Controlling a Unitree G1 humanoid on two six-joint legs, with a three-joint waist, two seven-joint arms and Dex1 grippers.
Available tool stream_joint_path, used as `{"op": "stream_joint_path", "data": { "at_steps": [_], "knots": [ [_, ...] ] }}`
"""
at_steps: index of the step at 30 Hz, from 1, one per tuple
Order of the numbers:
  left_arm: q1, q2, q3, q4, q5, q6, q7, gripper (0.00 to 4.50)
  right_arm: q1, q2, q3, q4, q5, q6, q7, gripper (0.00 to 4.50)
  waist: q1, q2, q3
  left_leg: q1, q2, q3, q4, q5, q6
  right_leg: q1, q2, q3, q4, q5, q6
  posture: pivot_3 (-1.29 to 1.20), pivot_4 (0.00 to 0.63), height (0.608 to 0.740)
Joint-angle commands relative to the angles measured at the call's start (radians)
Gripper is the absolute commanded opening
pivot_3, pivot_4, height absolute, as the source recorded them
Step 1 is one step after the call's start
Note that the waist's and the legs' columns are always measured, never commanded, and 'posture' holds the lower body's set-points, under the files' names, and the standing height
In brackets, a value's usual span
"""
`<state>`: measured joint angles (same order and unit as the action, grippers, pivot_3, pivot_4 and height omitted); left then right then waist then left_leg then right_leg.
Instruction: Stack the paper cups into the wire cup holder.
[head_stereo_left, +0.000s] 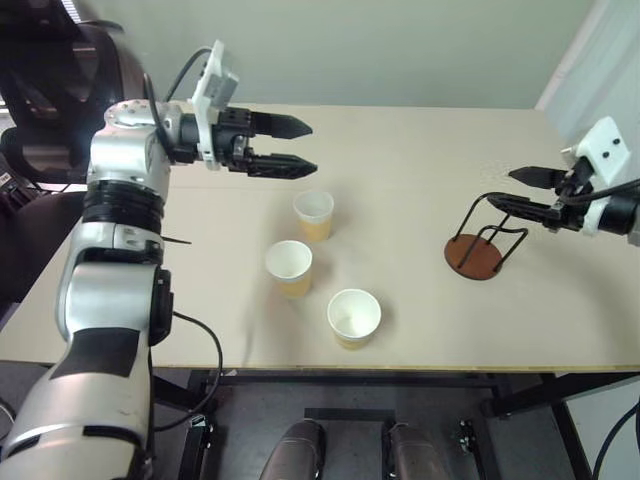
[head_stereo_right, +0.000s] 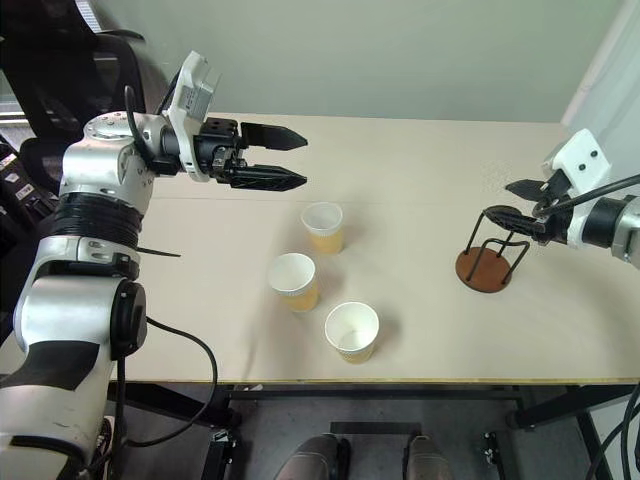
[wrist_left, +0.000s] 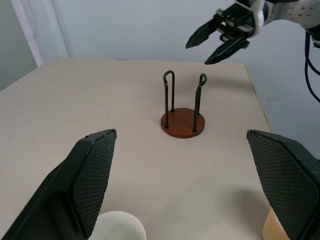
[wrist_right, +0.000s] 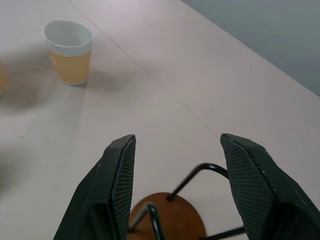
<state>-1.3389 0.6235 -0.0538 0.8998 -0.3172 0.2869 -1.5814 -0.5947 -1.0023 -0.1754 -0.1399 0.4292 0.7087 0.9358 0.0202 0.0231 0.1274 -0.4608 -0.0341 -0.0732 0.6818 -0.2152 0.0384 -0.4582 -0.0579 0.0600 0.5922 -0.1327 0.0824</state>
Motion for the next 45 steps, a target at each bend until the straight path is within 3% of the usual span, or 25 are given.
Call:
{"op": "stream_joint_path", "data": {
  "at_steps": [1, 8, 18, 23, 26, 35, 45],
  "knots": [
    [-0.065, -0.004, -0.021, 0.016, 0.002, -0.042, -0.033, 4.46, 0.034, -0.042, -0.065, -0.05, 0.011, 0.002, 0.006, 2.7, 0.003, 0.0, 0.0, 0.0, 0.0, 0.0, 0.0, 0.0, 0.0, 0.0, 0.0, 0.0, 0.0, 0.0, 0.0, 0.0, 0.15, 0.74],
    [-0.107, 0.001, -0.128, 0.026, -0.077, -0.016, -0.033, 4.46, 0.089, -0.071, -0.125, -0.07, 0.031, 0.027, 0.001, 2.7, 0.006, 0.0, 0.0, -0.002, 0.0, 0.001, 0.0, -0.001, 0.001, -0.001, 0.0, 0.0, 0.0, -0.001, 0.0, 0.0, 0.15, 0.74],
    [-0.105, 0.017, -0.394, -0.104, -0.289, -0.018, -0.033, 4.46, 0.287, -0.185, -0.275, -0.132, 0.094, 0.121, 0.095, 2.7, 0.01, -0.001, 0.0, -0.003, 0.0, 0.001, 0.001, -0.001, -0.003, -0.001, -0.001, -0.001, 0.0, -0.004, 0.003, 0.0, 0.15, 0.74],
    [-0.104, 0.019, -0.421, -0.116, -0.336, -0.021, -0.033, 4.46, 0.359, -0.142, -0.253, -0.152, 0.032, 0.068, 0.02, 2.7, 0.007, -0.001, 0.0, -0.002, 0.0, 0.002, 0.001, -0.001, -0.003, 0.0, -0.001, 0.0, 0.0, -0.003, 0.006, 0.0, 0.15, 0.74],
    [-0.103, 0.029, -0.415, -0.112, -0.35, -0.022, -0.033, 4.46, 0.38, -0.1, -0.168, -0.151, -0.048, -0.005, -0.049, 2.7, 0.007, -0.001, 0.001, -0.001, 0.0, 0.001, 0.001, -0.002, -0.001, 0.0, -0.001, 0.0, 0.001, 0.0, 0.012, 0.0, 0.15, 0.74],
    [-0.102, 0.038, -0.404, -0.114, -0.353, -0.021, -0.033, 4.46, 0.289, -0.088, -0.074, -0.017, -0.171, -0.17, -0.087, 2.7, 0.006, -0.001, 0.001, 0.0, -0.001, 0.001, 0.003, -0.001, 0.003, 0.003, -0.001, 0.001, 0.0, 0.002, 0.012, 0.0, 0.15, 0.74],
    [-0.098, 0.048, -0.394, -0.119, -0.353, -0.022, -0.033, 4.46, 0.26, -0.072, -0.049, 0.015, -0.203, -0.214, -0.085, 2.7, 0.007, 0.0, 0.001, 0.0, -0.001, 0.001, 0.002, -0.001, 0.002, 0.003, -0.001, 0.0, 0.0, 0.001, 0.012, 0.0, 0.15, 0.74]
  ]
}}
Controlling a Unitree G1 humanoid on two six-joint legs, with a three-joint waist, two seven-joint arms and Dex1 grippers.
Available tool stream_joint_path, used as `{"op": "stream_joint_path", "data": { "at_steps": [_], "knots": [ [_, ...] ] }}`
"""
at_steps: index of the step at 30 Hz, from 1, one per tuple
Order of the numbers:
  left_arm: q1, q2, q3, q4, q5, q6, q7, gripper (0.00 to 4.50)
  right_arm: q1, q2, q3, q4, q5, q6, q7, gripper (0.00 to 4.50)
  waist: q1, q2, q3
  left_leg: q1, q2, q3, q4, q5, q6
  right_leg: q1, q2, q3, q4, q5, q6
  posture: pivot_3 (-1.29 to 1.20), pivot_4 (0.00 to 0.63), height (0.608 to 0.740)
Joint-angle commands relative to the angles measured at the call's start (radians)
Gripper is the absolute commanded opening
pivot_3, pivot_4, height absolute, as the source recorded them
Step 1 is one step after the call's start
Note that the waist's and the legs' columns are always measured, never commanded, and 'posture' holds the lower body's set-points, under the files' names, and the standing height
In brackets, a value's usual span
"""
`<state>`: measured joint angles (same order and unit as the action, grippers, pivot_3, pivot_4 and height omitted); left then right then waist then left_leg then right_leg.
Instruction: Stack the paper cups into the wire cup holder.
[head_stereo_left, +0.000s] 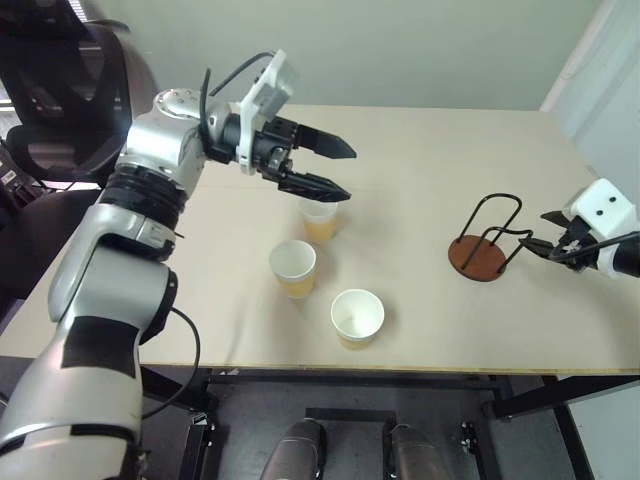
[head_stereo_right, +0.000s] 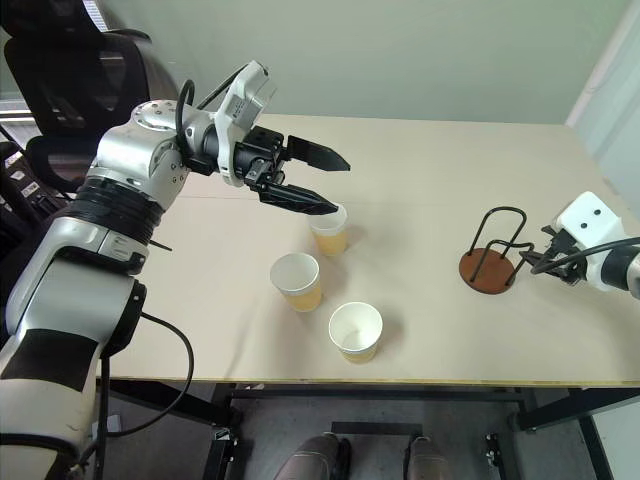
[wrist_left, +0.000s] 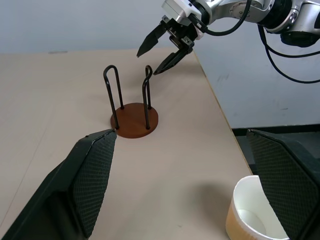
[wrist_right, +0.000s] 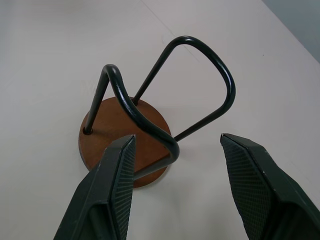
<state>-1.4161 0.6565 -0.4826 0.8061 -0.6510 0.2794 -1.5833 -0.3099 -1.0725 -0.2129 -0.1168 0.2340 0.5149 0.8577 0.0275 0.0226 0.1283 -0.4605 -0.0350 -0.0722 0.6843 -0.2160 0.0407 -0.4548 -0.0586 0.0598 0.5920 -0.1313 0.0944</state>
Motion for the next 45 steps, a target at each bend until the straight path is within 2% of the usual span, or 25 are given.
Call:
{"op": "stream_joint_path", "data": {
  "at_steps": [1, 16, 19, 23, 25, 39, 45],
  "knots": [
    [-0.021, 0.015, 0.036, -0.025, -0.019, -0.016, -0.031, 4.46, -0.031, 0.005, -0.006, -0.007, -0.011, -0.024, -0.012, 2.7, 0.0, 0.0, 0.0, 0.0, 0.0, 0.0, 0.0, 0.0, 0.0, 0.0, 0.0, 0.0, 0.0, 0.0, 0.0, 0.0, 0.15, 0.74],
    [-0.032, 0.022, 0.043, -0.015, -0.011, -0.021, -0.031, 4.46, -0.101, 0.044, 0.08, 0.033, -0.088, -0.109, -0.018, 2.7, -0.001, 0.0, 0.0, 0.0, 0.0, 0.0, 0.0, 0.0, 0.0, 0.0, 0.0, 0.0, 0.0, 0.0, -0.001, 0.0, 0.15, 0.74],
    [-0.033, 0.026, 0.046, -0.015, -0.009, -0.022, -0.031, 4.5, -0.113, 0.044, 0.095, 0.042, -0.098, -0.123, -0.011, 2.08, -0.002, 0.0, 0.0, 0.0, 0.0, 0.0, 0.0, 0.0, 0.0, 0.0, 0.0, 0.0, 0.0, 0.0, -0.001, 0.0, 0.15, 0.74],
    [-0.036, 0.028, 0.051, -0.01, -0.002, -0.026, -0.031, 4.5, -0.128, 0.033, 0.117, 0.057, -0.113, -0.149, 0.009, 0.61, -0.001, 0.0, 0.0, 0.0, 0.0, 0.0, 0.0, 0.0, 0.0, 0.0, 0.0, 0.0, 0.0, 0.0, -0.001, 0.0, 0.15, 0.74],
    [-0.037, 0.031, 0.051, -0.012, -0.002, -0.026, -0.031, 4.5, -0.133, 0.027, 0.12, 0.062, -0.121, -0.161, 0.021, 0.04, -0.001, 0.0, 0.0, 0.0, 0.0, 0.0, 0.0, 0.0, 0.0, 0.0, 0.0, 0.0, 0.0, -0.001, -0.002, 0.0, 0.15, 0.74],
    [-0.057, 0.021, 0.046, 0.012, 0.005, -0.039, -0.031, 4.5, -0.203, 0.022, 0.167, 0.038, -0.137, -0.184, 0.116, 0.04, -0.003, 0.0, 0.0, 0.0, 0.001, -0.001, 0.0, 0.0, -0.001, 0.0, -0.001, 0.0, 0.0, -0.001, -0.003, 0.0, 0.15, 0.74],
    [-0.065, 0.008, 0.04, 0.027, 0.005, -0.047, -0.031, 4.5, -0.378, 0.015, 0.258, -0.027, -0.136, -0.168, 0.246, 0.04, -0.008, 0.001, 0.0, -0.001, 0.001, 0.0, -0.001, 0.0, -0.001, -0.002, 0.0, 0.0, 0.0, -0.003, -0.007, 0.0, 0.15, 0.74]
  ]
}}
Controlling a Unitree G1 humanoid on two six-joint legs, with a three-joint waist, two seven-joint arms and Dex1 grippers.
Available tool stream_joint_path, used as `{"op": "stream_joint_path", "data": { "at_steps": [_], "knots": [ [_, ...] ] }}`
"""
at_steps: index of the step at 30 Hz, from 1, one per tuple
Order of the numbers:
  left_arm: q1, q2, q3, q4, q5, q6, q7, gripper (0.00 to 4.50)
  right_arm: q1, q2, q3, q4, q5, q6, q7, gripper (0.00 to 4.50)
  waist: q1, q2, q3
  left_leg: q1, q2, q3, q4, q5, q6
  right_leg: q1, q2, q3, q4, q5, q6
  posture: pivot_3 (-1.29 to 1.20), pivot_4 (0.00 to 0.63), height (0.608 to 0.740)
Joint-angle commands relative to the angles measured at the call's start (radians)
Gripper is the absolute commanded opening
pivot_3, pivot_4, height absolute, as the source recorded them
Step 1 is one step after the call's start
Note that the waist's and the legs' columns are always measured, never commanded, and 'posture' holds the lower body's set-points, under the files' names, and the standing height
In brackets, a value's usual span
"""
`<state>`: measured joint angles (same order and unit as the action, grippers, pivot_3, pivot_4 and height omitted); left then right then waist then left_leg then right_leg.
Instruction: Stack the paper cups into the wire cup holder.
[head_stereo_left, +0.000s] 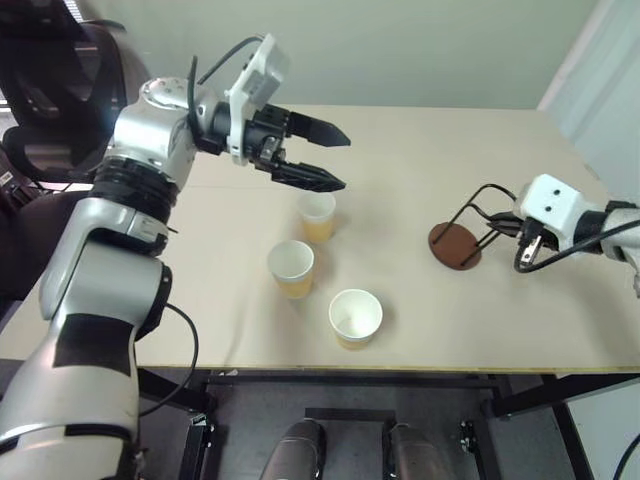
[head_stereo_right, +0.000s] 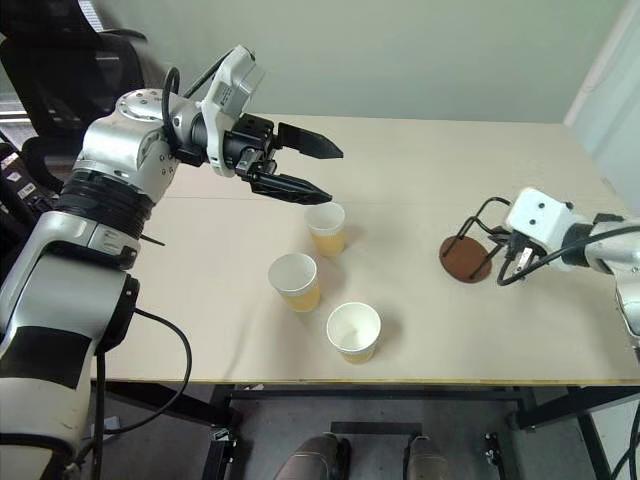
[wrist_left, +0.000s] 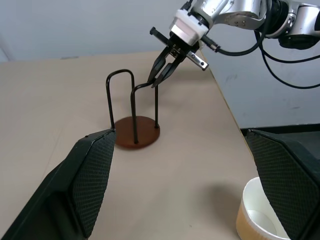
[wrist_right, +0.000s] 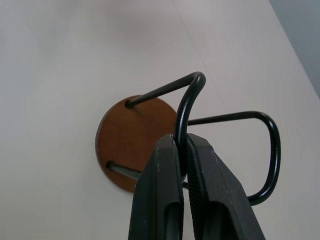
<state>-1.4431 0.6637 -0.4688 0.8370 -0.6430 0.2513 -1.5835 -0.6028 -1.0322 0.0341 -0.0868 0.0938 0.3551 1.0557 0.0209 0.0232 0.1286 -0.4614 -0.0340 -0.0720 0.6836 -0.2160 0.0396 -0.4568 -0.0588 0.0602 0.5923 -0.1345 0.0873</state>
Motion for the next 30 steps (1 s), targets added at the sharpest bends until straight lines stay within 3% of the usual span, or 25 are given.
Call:
{"op": "stream_joint_path", "data": {
  "at_steps": [1, 7, 30],
  "knots": [
    [-0.038, 0.0, 0.026, -0.004, -0.003, -0.019, -0.031, 4.5, -0.106, -0.024, 0.023, -0.059, 0.0, -0.009, 0.062, 0.04, -0.002, 0.0, 0.0, 0.0, 0.0, 0.0, -0.001, 0.0, 0.0, 0.0, 0.0, 0.0, 0.0, 0.0, 0.0, 0.0, 0.15, 0.74],
    [-0.033, 0.0, 0.026, -0.015, -0.009, -0.012, -0.031, 4.5, -0.224, -0.005, 0.117, -0.066, -0.053, -0.079, 0.143, 0.04, 0.001, 0.0, 0.0, -0.001, 0.0, -0.001, -0.001, 0.0, 0.0, -0.001, 0.001, -0.002, 0.0, -0.002, -0.003, 0.0, 0.15, 0.74],
    [-0.024, 0.018, 0.028, -0.033, -0.008, 0.008, -0.031, 4.5, -0.188, 0.015, 0.173, -0.155, -0.095, -0.087, 0.23, 0.04, -0.002, 0.0, 0.0, -0.005, 0.0, -0.001, 0.001, 0.002, -0.006, -0.004, 0.0, -0.004, 0.001, -0.002, -0.004, 0.0, 0.15, 0.74]
  ]
}}
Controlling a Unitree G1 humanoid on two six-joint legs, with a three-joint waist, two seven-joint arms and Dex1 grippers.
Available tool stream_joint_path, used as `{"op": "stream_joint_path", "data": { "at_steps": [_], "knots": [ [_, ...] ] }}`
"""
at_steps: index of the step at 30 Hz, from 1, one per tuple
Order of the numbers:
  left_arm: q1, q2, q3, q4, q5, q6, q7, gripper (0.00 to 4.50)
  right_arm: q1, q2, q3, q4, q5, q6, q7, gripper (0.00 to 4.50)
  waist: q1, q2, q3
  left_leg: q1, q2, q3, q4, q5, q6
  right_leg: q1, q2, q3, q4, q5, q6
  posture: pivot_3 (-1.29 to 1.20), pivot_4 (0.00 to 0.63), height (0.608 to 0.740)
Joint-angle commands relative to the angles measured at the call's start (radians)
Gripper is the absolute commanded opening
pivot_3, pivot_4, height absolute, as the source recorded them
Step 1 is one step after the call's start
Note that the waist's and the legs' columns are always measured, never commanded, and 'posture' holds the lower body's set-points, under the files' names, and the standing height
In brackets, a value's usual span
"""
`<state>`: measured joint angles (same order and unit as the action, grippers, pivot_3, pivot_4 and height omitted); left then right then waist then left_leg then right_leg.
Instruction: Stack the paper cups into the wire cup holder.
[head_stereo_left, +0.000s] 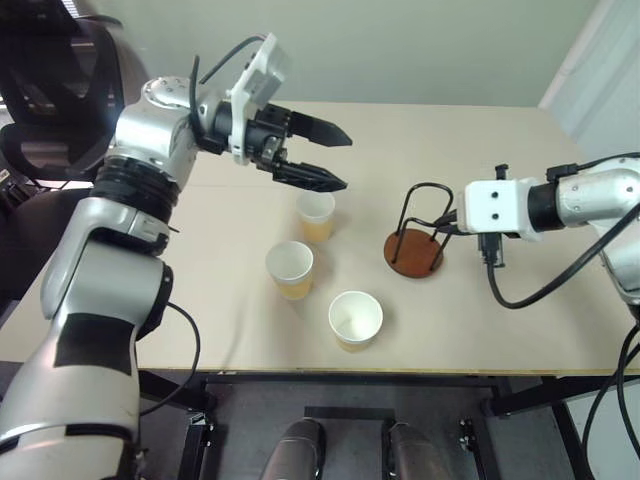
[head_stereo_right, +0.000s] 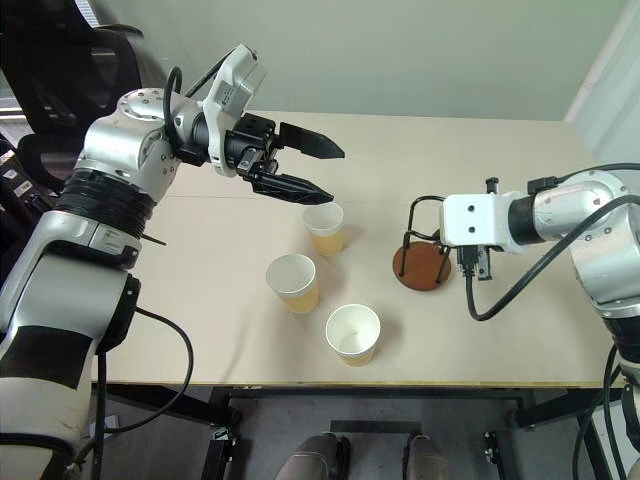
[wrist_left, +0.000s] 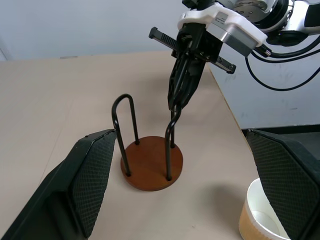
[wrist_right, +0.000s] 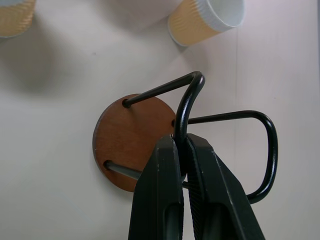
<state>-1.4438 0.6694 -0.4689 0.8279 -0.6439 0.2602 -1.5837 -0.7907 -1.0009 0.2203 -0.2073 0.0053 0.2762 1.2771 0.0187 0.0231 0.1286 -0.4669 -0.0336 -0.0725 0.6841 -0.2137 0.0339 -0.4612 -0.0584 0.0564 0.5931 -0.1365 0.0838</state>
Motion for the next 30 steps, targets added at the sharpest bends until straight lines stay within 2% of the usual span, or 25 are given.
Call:
{"op": "stream_joint_path", "data": {
  "at_steps": [1, 7, 11, 20, 30],
  "knots": [
    [-0.024, 0.011, 0.028, -0.022, -0.007, -0.001, -0.031, 4.5, 0.003, -0.018, -0.013, -0.035, -0.01, -0.012, 0.012, 0.04, 0.0, 0.0, 0.0, 0.0, 0.0, -0.001, 0.0, 0.0, 0.0, 0.0, -0.001, 0.001, 0.0, 0.0, 0.0, 0.0, 0.15, 0.74],
    [-0.025, 0.008, 0.03, -0.018, -0.006, -0.002, -0.031, 4.5, 0.017, -0.019, -0.009, -0.024, -0.042, -0.048, 0.013, 0.04, -0.002, 0.0, 0.0, 0.0, 0.001, -0.001, 0.001, 0.0, 0.0, 0.0, -0.001, 0.001, 0.0, 0.0, 0.0, 0.0, 0.15, 0.74],
    [-0.026, 0.007, 0.029, -0.016, -0.005, -0.004, -0.031, 4.5, 0.02, -0.016, -0.012, -0.02, -0.047, -0.047, 0.023, 1.11, -0.002, 0.0, 0.0, 0.0, 0.001, -0.001, 0.001, 0.0, 0.0, 0.0, 0.0, 0.0, 0.0, 0.0, 0.0, 0.0, 0.15, 0.74],
    [-0.027, 0.007, 0.029, -0.01, -0.003, -0.007, -0.031, 4.5, 0.031, -0.02, -0.021, -0.009, -0.052, -0.058, 0.026, 4.33, -0.002, 0.0, 0.0, 0.0, 0.001, -0.001, 0.001, 0.0, 0.002, 0.0, 0.0, 0.0, 0.001, 0.001, -0.001, 0.0, 0.15, 0.74],
    [-0.029, 0.001, 0.033, -0.004, -0.003, -0.011, -0.031, 4.5, 0.004, 0.002, -0.015, 0.095, -0.163, -0.204, -0.072, 4.43, -0.004, 0.0, 0.0, 0.0, 0.001, -0.001, 0.001, 0.001, 0.004, 0.0, 0.0, 0.0, 0.001, 0.004, -0.001, 0.0, 0.15, 0.74]
  ]
}}
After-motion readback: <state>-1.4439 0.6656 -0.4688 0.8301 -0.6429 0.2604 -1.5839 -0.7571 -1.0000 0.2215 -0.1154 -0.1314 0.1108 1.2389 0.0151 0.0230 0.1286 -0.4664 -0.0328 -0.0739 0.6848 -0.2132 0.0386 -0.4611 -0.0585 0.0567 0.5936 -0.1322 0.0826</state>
